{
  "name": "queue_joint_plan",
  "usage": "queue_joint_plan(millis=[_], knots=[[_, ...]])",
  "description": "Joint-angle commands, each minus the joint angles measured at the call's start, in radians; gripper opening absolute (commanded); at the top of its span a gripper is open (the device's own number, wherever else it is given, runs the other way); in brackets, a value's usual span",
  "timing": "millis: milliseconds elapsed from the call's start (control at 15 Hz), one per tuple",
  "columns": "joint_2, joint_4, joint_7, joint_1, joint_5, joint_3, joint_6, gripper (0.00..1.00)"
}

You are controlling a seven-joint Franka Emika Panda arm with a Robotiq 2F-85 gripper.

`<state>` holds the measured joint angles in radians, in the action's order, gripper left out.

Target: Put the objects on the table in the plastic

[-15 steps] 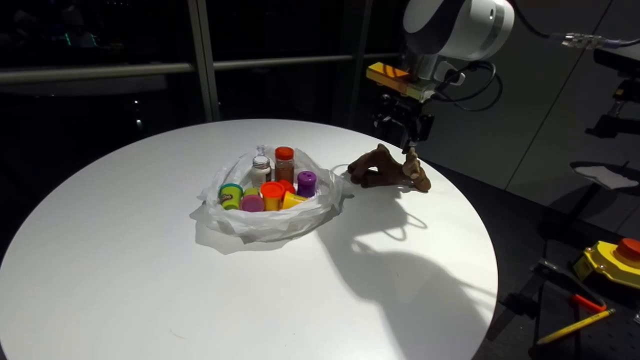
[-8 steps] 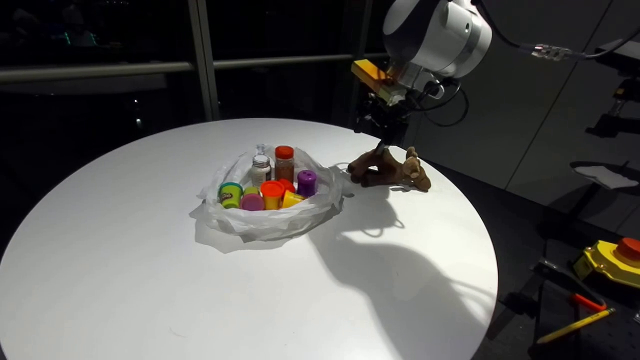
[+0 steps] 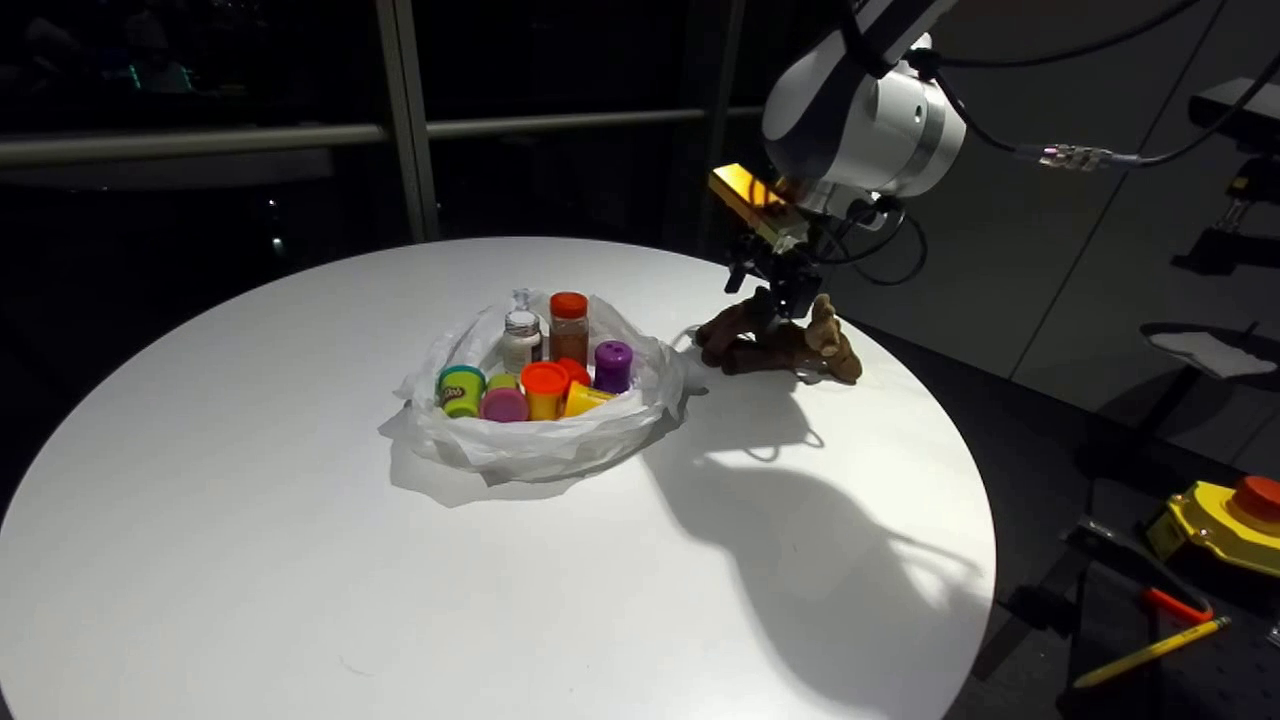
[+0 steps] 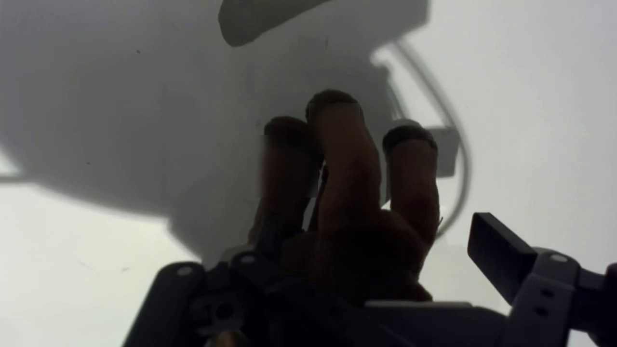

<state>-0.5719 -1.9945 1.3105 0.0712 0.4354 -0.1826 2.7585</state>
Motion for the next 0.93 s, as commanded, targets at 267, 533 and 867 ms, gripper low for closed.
queue_joint_plan(millis=[267,533,867], knots=[[-0.04,0.04,0.131,-0.041,-0.115,-0.091,0.026,0.74],[-0.037,0.047,0.106,-0.017,-0.09,-0.049,0.024,0.42],[0.043,0.003,0.101,-0.029,-0.103,-0.058,0.041,0.07]])
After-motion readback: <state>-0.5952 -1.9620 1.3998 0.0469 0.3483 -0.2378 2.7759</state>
